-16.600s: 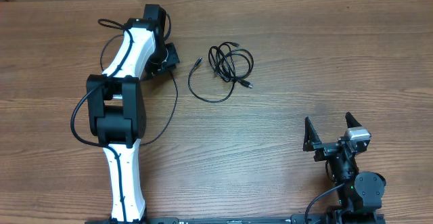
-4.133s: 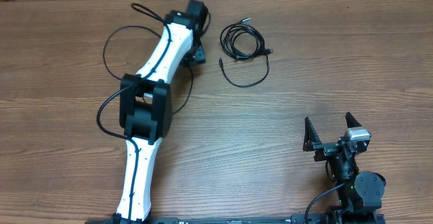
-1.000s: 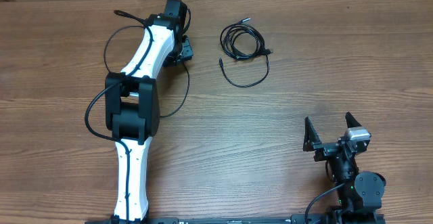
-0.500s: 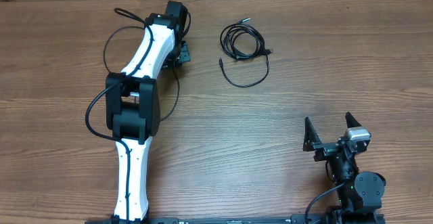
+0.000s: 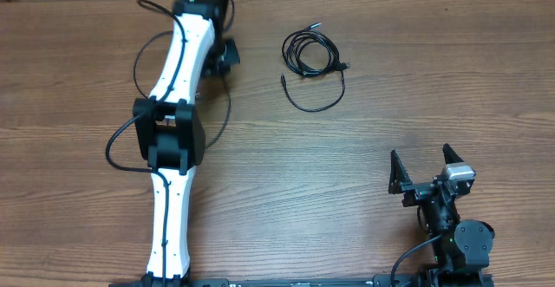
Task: Untangle cables
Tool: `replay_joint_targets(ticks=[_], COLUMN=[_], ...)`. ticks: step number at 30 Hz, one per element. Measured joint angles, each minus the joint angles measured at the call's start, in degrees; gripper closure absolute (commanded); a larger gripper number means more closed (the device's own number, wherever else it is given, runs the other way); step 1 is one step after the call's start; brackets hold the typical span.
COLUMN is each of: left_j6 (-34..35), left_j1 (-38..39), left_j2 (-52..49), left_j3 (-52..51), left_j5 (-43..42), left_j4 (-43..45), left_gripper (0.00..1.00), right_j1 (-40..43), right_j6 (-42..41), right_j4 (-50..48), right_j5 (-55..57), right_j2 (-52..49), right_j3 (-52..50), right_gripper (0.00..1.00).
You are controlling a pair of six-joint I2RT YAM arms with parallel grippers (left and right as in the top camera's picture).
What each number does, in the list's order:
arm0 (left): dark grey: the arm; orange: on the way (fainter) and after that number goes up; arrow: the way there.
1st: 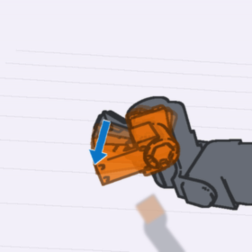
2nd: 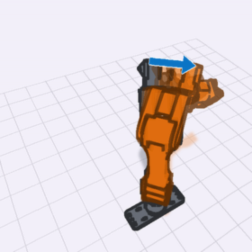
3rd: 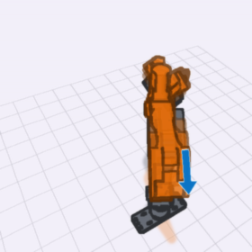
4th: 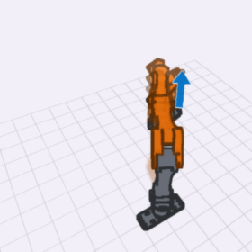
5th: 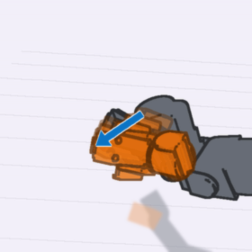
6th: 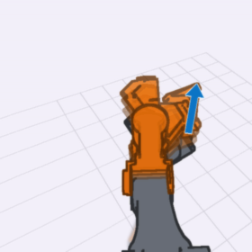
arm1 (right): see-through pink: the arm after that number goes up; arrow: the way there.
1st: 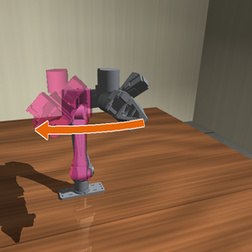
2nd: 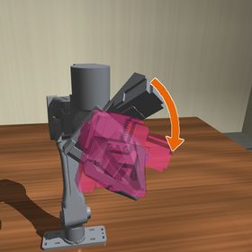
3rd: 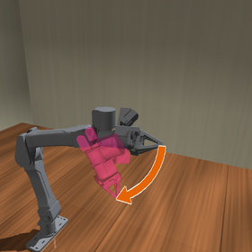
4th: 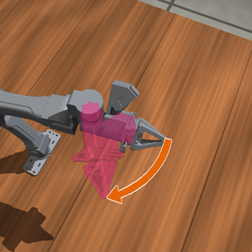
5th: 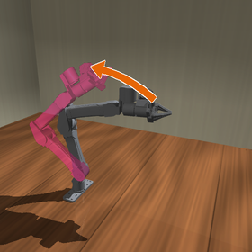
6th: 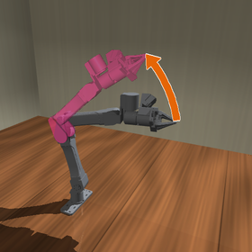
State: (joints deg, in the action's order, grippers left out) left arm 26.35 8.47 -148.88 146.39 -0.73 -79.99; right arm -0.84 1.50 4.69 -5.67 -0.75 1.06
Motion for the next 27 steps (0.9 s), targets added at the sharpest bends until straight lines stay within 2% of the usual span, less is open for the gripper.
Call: replay_joint_targets(ticks=[6,15,18,21,22,23,27], left_j6=[0.0,0.0,-1.46,-3.17,-3.54,-3.93,-4.46], left_j1=[-2.45,-9.01,-10.1,-9.94,-9.94,-9.84,-10.19], left_j2=[0.15,0.15,0.15,0.15,0.15,0.15,0.15], left_j3=[16.48,25.88,25.4,23.3,22.14,20.83,14.51], left_j5=[-5.7,-10.45,-8.48,-2.84,-0.24,1.95,9.84], left_j4=[0.02,-2.03,-5.68,-8.5,-9.38,-9.9,-12.46], left_gripper=[0.96,0.94,0.63,0.49,0.34,0.27,0.14], right_j1=[0.0,0.0,0.0,0.02,0.0,0.0,0.0], right_j6=[0.02,0.02,0.0,0.02,0.0,0.02,0.0], right_j4=[0.0,-0.02,-0.02,0.0,0.0,0.0,-0.02], right_j5=[0.0,0.0,0.0,0.0,0.0,-0.02,0.0], right_j2=[0.0,0.0,0.0,0.0,0.0,0.0,0.0], right_j3=[0.0,0.0,0.0,0.0,0.0,0.0,0.0], right_gripper=[0.0,0.0,0.0,0.0,0.0,0.0,0.0])
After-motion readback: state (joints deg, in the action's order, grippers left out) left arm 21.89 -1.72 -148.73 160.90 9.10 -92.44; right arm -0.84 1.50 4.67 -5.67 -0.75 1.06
